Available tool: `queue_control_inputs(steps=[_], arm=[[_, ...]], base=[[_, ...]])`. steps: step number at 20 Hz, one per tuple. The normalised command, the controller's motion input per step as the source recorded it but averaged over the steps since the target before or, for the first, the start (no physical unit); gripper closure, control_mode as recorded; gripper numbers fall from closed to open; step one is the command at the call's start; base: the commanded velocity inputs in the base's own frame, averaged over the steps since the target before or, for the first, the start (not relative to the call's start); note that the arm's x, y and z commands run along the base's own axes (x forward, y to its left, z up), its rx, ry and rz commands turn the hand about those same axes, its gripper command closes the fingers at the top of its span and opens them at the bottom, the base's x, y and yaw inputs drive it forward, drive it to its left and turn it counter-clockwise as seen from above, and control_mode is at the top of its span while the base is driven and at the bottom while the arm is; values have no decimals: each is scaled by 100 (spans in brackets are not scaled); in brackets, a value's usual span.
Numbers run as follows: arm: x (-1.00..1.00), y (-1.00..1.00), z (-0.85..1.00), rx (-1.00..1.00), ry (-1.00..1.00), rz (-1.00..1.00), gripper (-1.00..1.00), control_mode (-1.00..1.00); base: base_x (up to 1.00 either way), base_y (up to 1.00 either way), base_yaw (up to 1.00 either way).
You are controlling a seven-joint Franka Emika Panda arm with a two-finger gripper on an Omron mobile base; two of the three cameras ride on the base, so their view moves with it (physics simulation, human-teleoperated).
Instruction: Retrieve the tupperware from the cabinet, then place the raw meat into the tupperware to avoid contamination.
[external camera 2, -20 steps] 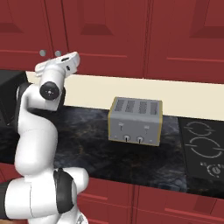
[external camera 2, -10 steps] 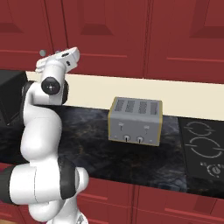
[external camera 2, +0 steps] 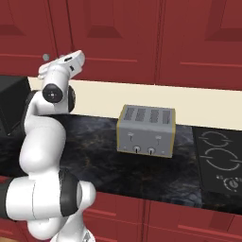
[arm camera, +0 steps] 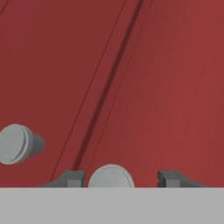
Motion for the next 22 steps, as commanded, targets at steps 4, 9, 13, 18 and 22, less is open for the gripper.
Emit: queue_control_inputs(steps=[4,9,13,18,22], arm=[[-4,53,-4,-7,0,0,100,-100],[-4,13,0,-2,2,0,100,-100],[-57,-5,2,0,0,0,100,-100],[-78,-11,11,0,6,0,100,-100],[-80,-11,8,0,13,0,100,-100]], base=[[0,0,0],[0,0,0],[0,0,0],[0,0,0],[0,0,0]])
